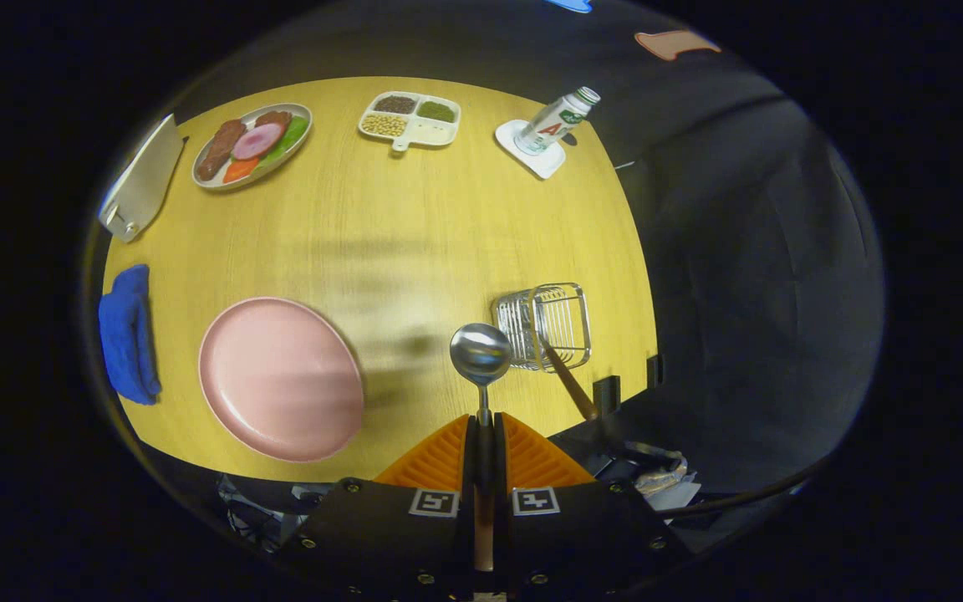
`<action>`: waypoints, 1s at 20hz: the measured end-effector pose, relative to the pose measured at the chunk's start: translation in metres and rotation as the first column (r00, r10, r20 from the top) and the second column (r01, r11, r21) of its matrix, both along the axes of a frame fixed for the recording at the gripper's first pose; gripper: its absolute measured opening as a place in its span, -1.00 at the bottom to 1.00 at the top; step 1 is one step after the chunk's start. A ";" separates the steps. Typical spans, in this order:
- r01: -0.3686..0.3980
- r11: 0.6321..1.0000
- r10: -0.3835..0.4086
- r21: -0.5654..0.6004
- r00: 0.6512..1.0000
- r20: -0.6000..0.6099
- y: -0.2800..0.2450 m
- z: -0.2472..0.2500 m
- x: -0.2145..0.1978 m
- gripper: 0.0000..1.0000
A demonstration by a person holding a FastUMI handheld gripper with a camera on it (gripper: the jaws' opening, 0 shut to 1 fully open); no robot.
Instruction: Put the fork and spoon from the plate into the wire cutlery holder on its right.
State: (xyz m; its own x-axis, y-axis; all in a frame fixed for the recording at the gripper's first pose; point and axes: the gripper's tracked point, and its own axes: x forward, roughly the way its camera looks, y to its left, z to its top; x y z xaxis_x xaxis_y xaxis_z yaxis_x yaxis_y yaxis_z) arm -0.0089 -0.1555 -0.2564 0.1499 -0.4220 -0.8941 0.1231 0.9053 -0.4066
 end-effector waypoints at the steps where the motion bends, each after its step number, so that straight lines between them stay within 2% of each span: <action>1: 0.023 1.000 -0.023 0.002 1.000 0.000 -0.010 0.001 0.000 -0.82; 9: 0.148 0.987 -0.148 0.066 0.989 -0.005 -0.065 -0.010 0.014 -0.82; 20: 0.164 0.973 -0.162 0.164 0.986 -0.022 -0.088 -0.027 0.022 -0.82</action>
